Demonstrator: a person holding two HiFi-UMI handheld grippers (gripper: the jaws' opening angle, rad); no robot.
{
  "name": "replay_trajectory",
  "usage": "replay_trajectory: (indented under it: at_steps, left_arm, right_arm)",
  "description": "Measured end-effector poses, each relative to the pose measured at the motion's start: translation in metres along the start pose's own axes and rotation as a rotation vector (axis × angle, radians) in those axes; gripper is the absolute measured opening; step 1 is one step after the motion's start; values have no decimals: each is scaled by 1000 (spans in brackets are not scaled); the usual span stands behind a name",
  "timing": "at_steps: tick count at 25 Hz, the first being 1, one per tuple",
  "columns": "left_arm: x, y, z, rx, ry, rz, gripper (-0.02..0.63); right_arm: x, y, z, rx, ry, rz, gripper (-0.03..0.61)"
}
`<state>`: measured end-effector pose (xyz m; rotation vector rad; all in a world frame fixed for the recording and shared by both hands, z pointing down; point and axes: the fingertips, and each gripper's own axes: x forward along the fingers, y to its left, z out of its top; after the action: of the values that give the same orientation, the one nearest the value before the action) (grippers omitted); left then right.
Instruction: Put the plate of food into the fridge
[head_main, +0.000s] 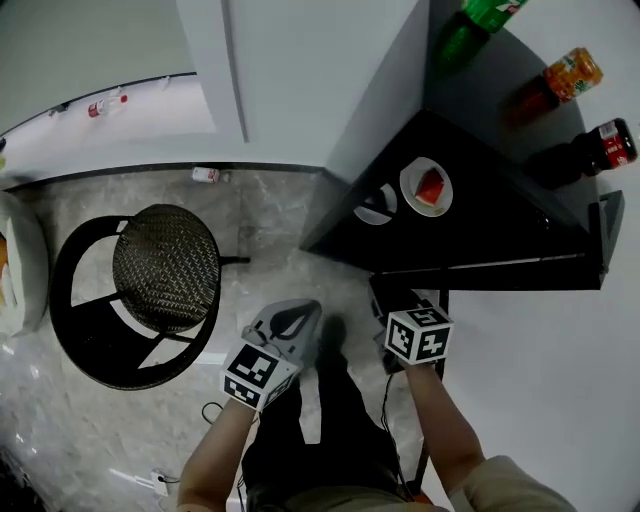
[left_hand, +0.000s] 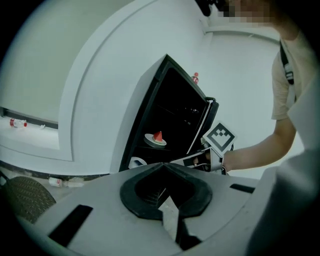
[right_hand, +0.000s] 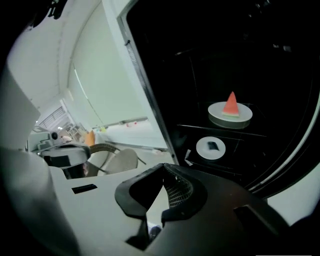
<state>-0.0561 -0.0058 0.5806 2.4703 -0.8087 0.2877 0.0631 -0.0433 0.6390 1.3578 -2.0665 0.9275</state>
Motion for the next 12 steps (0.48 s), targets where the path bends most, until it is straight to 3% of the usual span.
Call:
replay_trajectory:
  at_steps: [12]
  left_arm:
    - [-81, -27, 44, -8, -56, 10, 9]
  right_arm:
    - [-69, 118, 21, 6, -14, 175, 21]
